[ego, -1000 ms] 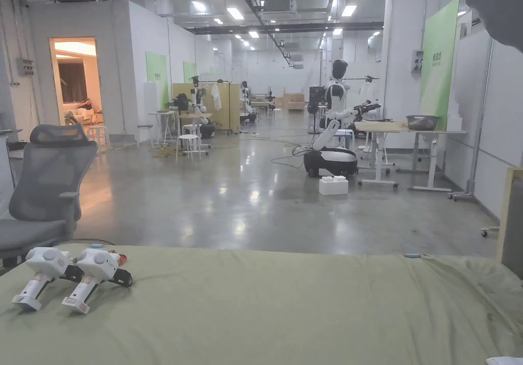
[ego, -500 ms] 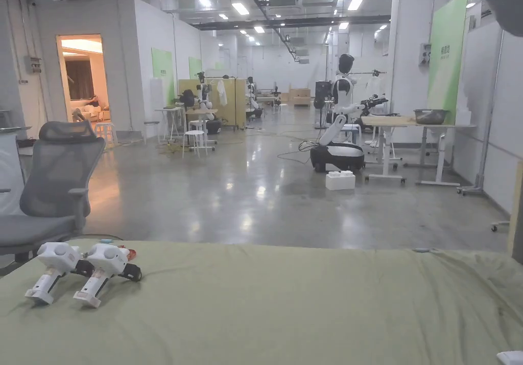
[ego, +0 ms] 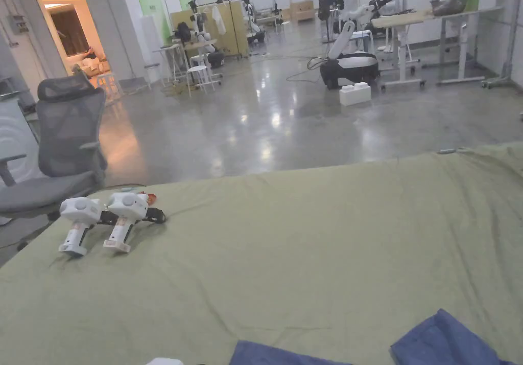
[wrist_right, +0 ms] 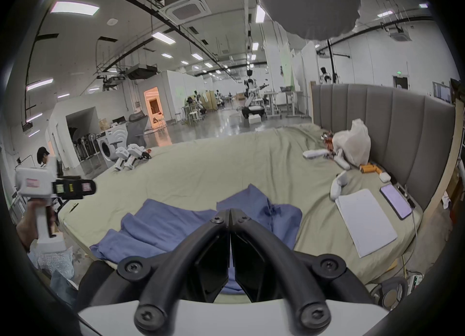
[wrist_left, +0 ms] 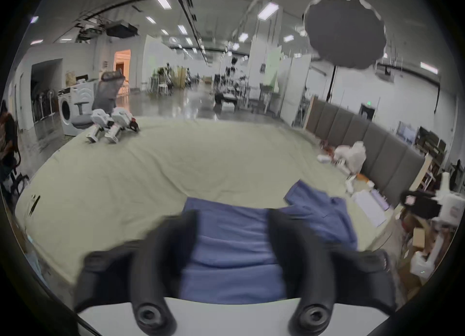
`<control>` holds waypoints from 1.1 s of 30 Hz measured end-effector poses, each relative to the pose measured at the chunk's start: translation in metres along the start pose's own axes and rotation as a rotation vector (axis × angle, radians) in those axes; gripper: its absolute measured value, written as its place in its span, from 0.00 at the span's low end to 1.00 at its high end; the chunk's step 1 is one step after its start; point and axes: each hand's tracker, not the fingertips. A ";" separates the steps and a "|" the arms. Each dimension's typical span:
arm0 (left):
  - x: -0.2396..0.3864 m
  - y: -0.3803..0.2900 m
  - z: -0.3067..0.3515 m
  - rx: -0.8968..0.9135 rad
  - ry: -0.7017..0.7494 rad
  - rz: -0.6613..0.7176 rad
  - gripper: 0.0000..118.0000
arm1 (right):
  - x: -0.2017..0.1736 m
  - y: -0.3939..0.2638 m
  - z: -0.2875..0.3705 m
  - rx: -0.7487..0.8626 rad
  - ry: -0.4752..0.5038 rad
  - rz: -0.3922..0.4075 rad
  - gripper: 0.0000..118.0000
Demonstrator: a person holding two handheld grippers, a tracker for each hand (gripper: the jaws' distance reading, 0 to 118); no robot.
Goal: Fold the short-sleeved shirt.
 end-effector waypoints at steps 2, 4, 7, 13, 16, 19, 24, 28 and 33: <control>-0.010 0.002 -0.045 -0.041 -0.028 -0.014 0.71 | 0.007 -0.006 -0.006 -0.032 -0.013 0.002 0.00; -0.023 0.003 -0.086 -0.118 -0.076 0.008 0.71 | 0.013 -0.011 -0.010 -0.059 -0.028 -0.008 0.00; -0.040 0.001 -0.143 -0.202 0.008 0.008 0.71 | 0.024 -0.025 -0.016 -0.120 -0.018 -0.070 0.00; -0.072 -0.009 -0.228 -0.350 0.053 0.100 0.64 | 0.035 -0.044 -0.033 -0.218 -0.086 -0.070 0.00; -0.077 -0.014 -0.248 -0.373 0.080 0.131 0.64 | 0.039 -0.047 -0.037 -0.242 -0.092 -0.078 0.00; -0.076 -0.021 -0.264 -0.423 0.092 0.098 0.62 | 0.041 -0.046 -0.041 -0.255 -0.106 -0.078 0.00; -0.054 -0.022 -0.257 -0.417 0.156 0.023 0.26 | 0.042 -0.047 -0.041 -0.263 -0.109 -0.081 0.00; -0.033 -0.027 -0.261 -0.431 0.179 -0.099 0.07 | 0.040 -0.043 -0.048 -0.281 -0.109 -0.044 0.00; -0.021 -0.026 -0.270 -0.474 0.201 -0.137 0.01 | 0.059 -0.018 -0.076 -0.281 -0.117 -0.016 0.12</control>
